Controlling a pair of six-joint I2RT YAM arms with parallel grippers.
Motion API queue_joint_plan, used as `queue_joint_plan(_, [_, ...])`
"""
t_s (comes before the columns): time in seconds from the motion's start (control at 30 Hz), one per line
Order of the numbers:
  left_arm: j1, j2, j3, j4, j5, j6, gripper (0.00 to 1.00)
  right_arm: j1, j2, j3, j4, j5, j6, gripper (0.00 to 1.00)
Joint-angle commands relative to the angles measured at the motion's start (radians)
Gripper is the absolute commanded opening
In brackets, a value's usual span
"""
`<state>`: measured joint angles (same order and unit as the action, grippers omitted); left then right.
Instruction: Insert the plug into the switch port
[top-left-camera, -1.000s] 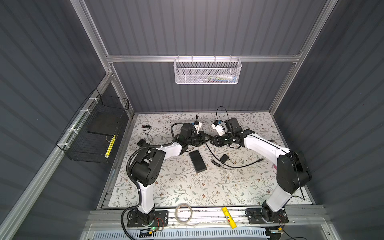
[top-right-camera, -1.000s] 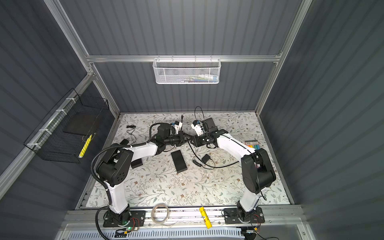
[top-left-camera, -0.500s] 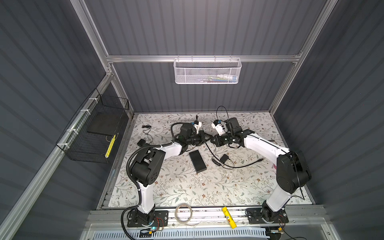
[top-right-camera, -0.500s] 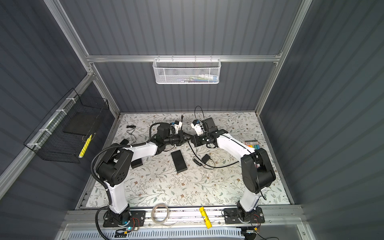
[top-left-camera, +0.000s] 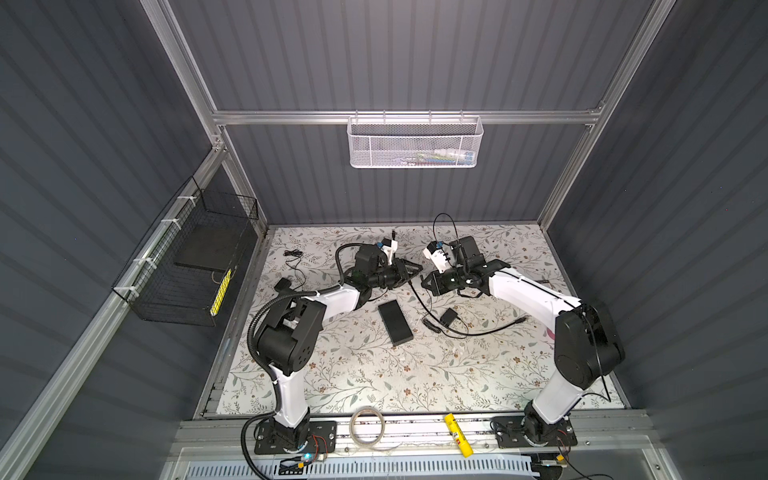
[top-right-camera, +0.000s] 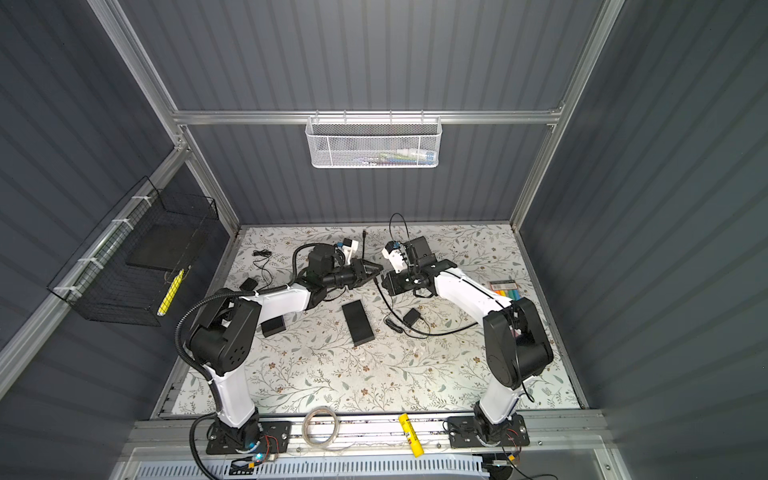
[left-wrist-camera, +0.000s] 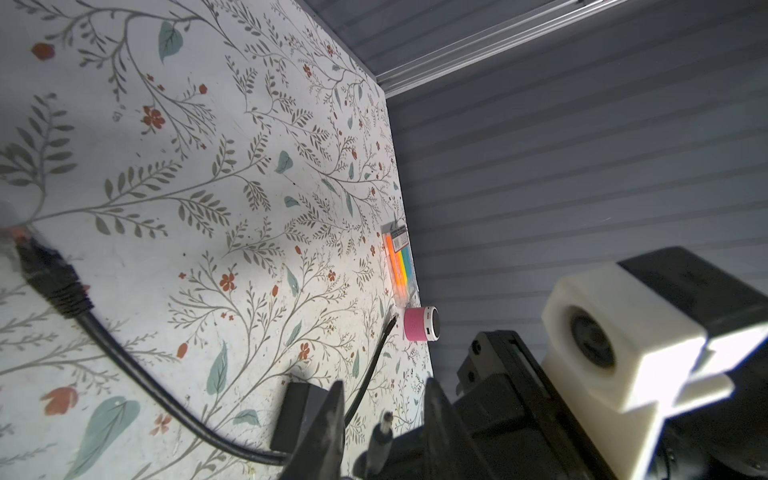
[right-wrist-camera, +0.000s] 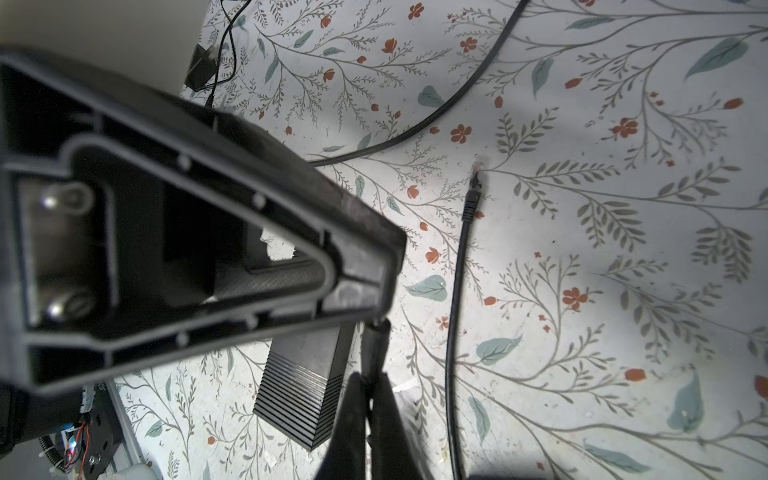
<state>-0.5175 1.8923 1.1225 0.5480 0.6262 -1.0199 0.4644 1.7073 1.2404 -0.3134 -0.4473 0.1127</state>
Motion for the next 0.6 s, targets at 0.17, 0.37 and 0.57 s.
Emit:
queue_joint_plan(0.17, [0.001, -0.001, -0.012, 0.058, 0.037, -0.014, 0.20, 0.011, -0.018, 0.008, -0.012, -0.030, -0.005, 0.00])
queue_joint_plan(0.37, [-0.001, 0.006, -0.011, 0.060, 0.065, -0.008, 0.17, 0.010, -0.018, 0.017, -0.010, -0.015, 0.002, 0.00])
queue_joint_plan(0.57, [-0.003, 0.016, -0.008, 0.056, 0.085, 0.000, 0.16, 0.010, -0.012, 0.025, -0.016, -0.011, 0.002, 0.00])
